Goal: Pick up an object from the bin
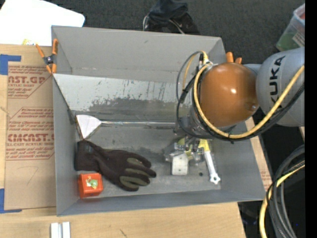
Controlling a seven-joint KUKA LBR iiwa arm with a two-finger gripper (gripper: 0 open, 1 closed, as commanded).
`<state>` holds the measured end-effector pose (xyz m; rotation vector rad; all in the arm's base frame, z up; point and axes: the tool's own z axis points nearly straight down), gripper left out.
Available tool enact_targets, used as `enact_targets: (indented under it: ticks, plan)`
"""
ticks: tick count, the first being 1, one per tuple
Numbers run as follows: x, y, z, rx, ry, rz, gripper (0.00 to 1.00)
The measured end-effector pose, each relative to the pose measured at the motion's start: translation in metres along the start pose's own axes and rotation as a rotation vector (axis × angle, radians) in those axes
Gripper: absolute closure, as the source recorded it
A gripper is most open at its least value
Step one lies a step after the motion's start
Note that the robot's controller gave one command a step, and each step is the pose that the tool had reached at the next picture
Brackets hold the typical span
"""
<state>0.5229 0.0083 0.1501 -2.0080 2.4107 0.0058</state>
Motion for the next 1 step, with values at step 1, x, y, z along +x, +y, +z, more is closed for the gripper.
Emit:
enact_targets:
  ticks: [1]
  plan:
    - [0.0018, -0.0163, 0.0566, 0.010, -0.002, 0.046, 1.00]
